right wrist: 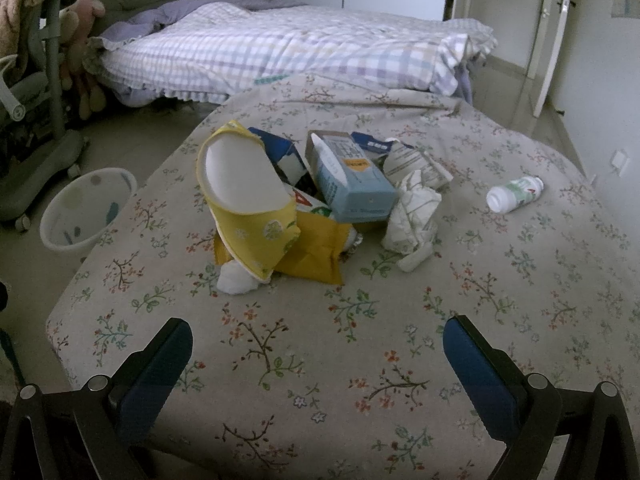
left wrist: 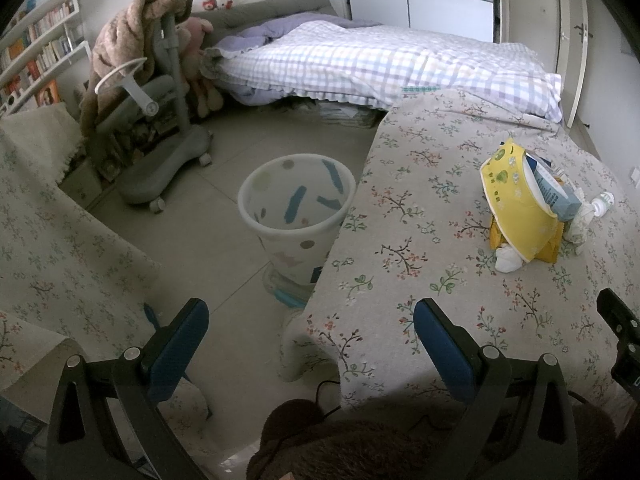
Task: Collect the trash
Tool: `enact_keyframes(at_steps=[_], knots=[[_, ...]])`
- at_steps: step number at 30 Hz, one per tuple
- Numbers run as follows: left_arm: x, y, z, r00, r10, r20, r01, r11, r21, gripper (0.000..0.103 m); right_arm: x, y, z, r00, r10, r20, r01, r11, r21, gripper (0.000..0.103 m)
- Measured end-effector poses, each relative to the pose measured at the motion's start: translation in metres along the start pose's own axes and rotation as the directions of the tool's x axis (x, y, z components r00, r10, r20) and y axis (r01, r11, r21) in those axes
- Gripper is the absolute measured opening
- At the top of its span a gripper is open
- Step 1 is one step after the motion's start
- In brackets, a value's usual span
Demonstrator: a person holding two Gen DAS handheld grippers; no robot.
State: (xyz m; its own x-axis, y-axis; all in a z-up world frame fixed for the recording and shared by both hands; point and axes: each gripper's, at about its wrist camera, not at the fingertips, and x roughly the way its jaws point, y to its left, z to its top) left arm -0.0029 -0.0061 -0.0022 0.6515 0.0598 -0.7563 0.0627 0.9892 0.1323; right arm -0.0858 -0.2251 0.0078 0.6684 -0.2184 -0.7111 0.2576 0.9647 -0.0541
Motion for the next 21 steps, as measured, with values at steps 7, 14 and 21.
enact_keyframes(at_steps=[7, 14, 21], knots=[[0.013, 0.009, 0.003, 0.986, -0.142, -0.089, 0.142, 0.990, -0.002, 0.103, 0.003, -0.008, 0.000, 0.998, 0.056, -0.018, -0.055, 0.998, 0.042, 0.103], [0.021, -0.016, 0.020, 0.956, -0.236, -0.174, 0.255, 0.962, 0.095, 0.103, 0.013, -0.047, 0.015, 0.993, 0.103, -0.060, -0.095, 0.987, 0.128, 0.103], [0.022, -0.066, 0.063, 0.920, -0.310, -0.242, 0.351, 0.924, 0.151, 0.103, 0.027, -0.101, 0.035, 0.990, 0.091, -0.108, -0.072, 0.984, 0.162, 0.103]])
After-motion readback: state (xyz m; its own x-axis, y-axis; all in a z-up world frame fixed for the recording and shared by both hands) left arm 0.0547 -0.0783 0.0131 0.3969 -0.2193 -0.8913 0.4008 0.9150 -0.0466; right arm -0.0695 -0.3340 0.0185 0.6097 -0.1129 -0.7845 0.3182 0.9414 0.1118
